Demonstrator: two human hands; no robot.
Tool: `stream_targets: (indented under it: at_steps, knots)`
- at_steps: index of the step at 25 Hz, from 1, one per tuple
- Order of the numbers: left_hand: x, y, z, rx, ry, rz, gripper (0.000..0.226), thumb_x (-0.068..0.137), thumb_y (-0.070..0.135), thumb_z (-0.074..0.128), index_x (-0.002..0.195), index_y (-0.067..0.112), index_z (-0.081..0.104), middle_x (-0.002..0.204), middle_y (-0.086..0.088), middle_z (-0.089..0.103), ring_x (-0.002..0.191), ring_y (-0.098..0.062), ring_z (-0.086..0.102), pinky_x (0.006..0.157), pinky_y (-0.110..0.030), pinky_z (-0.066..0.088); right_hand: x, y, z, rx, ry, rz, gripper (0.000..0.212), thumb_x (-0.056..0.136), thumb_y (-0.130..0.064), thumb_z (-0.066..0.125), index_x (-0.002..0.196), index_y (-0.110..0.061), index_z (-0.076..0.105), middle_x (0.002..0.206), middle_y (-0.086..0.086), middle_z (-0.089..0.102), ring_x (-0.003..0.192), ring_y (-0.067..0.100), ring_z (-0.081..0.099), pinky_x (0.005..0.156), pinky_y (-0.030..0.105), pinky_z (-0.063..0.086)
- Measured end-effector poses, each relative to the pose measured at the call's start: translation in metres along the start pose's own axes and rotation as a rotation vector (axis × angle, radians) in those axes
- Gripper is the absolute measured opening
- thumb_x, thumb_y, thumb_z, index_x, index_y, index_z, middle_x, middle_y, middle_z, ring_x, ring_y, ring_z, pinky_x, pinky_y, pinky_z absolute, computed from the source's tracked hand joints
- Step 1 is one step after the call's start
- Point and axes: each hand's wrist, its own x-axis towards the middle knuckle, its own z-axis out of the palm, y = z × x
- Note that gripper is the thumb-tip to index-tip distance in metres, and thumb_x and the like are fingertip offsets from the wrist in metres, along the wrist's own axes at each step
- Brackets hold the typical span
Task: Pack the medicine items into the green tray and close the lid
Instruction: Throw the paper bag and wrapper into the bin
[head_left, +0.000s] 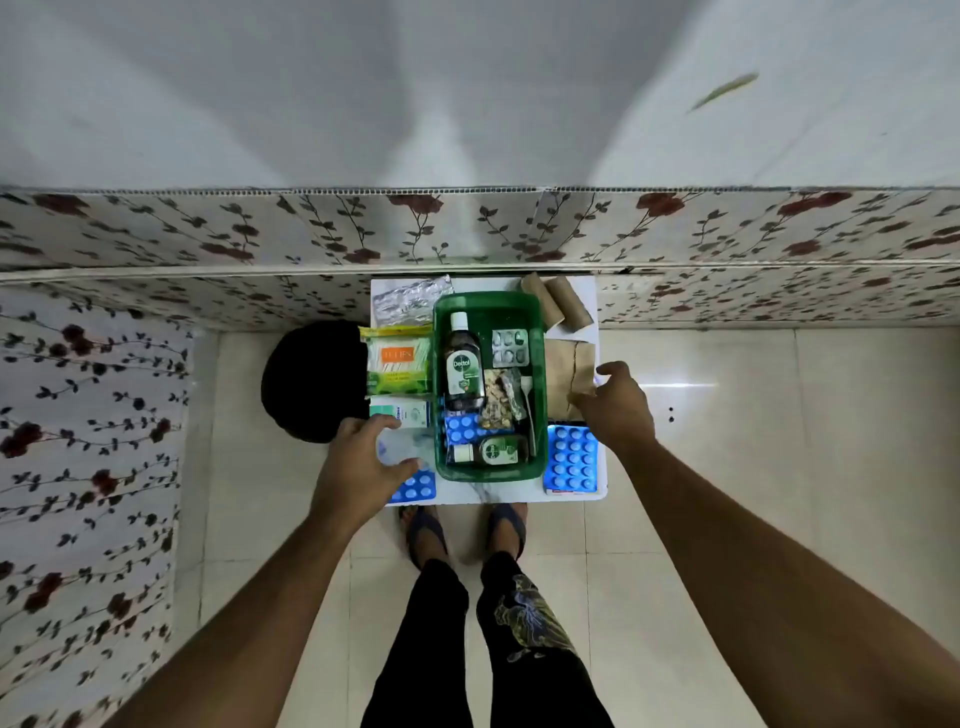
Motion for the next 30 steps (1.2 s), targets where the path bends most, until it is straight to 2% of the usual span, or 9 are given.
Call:
stream_targets:
  at_steps: [5,8,10,13,16,20,22,27,30]
  knots:
    - [0.006,-0.005,0.016,0.099,-0.006,0.051,0.047,0.070,0.020,0.081,0.113,0.020,0.063,0.105,-0.004,0.051,0.088,-0.021,0.060,0.075,-0.029,0.048,0.006,0.002,0.012,0.091,0.069,0.058,0.051,0.083,-0.031,0.067,0.128,-0.017,0.046,0.112,0.010,0.069,0.096,0.029,0.066,0.079,0.041,0.055]
    - [0.012,-0.009,0.019,0.154,0.003,0.088,0.030,0.077,0.012,0.074,0.106,0.015,0.069,0.102,-0.008,0.061,0.089,-0.024,0.062,0.074,-0.026,0.045,0.010,0.004,0.013,0.172,0.102,0.061,0.034,0.083,-0.023,0.064,0.117,-0.018,0.058,0.101,0.007,0.071,0.076,0.021,0.064,0.063,0.030,0.053]
    - [0.012,-0.006,0.020,0.148,0.002,0.103,0.017,0.081,0.007,0.067,0.095,0.013,0.073,0.097,-0.010,0.067,0.088,-0.025,0.064,0.075,-0.029,0.050,0.009,0.009,0.009,0.229,0.094,0.047,0.028,0.082,-0.018,0.066,0.110,-0.017,0.063,0.095,0.007,0.071,0.076,0.022,0.066,0.065,0.030,0.053]
    - [0.002,-0.003,0.007,0.065,0.019,0.069,0.015,0.083,0.003,0.063,0.089,0.012,0.074,0.094,-0.008,0.071,0.085,-0.021,0.065,0.074,-0.029,0.050,-0.005,0.010,-0.002,0.265,0.083,0.054,0.024,0.081,-0.011,0.064,0.104,-0.016,0.065,0.083,0.005,0.071,0.079,0.027,0.069,0.073,0.037,0.057]
    - [-0.013,0.002,-0.025,-0.074,0.043,-0.011,0.014,0.083,0.004,0.066,0.086,0.015,0.074,0.094,-0.006,0.074,0.087,-0.020,0.067,0.074,-0.027,0.050,-0.031,-0.003,-0.028,0.349,0.125,0.037,0.021,0.081,-0.008,0.062,0.102,-0.011,0.065,0.074,0.001,0.067,0.073,0.026,0.065,0.066,0.032,0.053]
    - [-0.020,0.003,-0.083,-0.422,0.171,-0.136,0.022,0.080,0.001,0.071,0.079,0.022,0.072,0.073,0.010,0.074,0.072,-0.016,0.067,0.075,-0.032,0.055,-0.072,-0.043,-0.065,0.465,0.199,-0.116,0.016,0.083,-0.013,0.068,0.097,-0.020,0.066,0.080,0.004,0.067,0.077,0.029,0.067,0.069,0.039,0.057]
    - [-0.016,-0.002,-0.107,-0.562,0.248,-0.166,0.013,0.082,0.003,0.070,0.087,0.014,0.074,0.073,0.004,0.073,0.066,-0.015,0.065,0.068,-0.030,0.056,-0.095,-0.075,-0.065,0.535,0.157,-0.215,0.015,0.083,-0.009,0.070,0.093,-0.021,0.066,0.082,0.007,0.066,0.075,0.028,0.065,0.069,0.042,0.058]
    - [0.020,-0.065,-0.126,-0.716,0.283,-0.290,0.013,0.084,0.007,0.069,0.086,0.019,0.073,0.082,-0.006,0.072,0.070,-0.014,0.063,0.065,-0.026,0.052,-0.130,-0.160,0.046,0.404,-0.092,-0.345,0.009,0.082,-0.018,0.072,0.081,-0.025,0.066,0.077,0.002,0.069,0.072,0.026,0.067,0.067,0.049,0.058]
    - [0.059,-0.129,-0.119,-0.726,0.257,-0.364,0.010,0.084,0.010,0.070,0.082,0.020,0.072,0.081,-0.009,0.071,0.070,-0.020,0.062,0.066,-0.031,0.052,-0.124,-0.192,0.148,0.205,-0.075,-0.436,0.003,0.082,-0.022,0.066,0.084,-0.022,0.067,0.078,0.000,0.072,0.075,0.030,0.069,0.069,0.041,0.056]
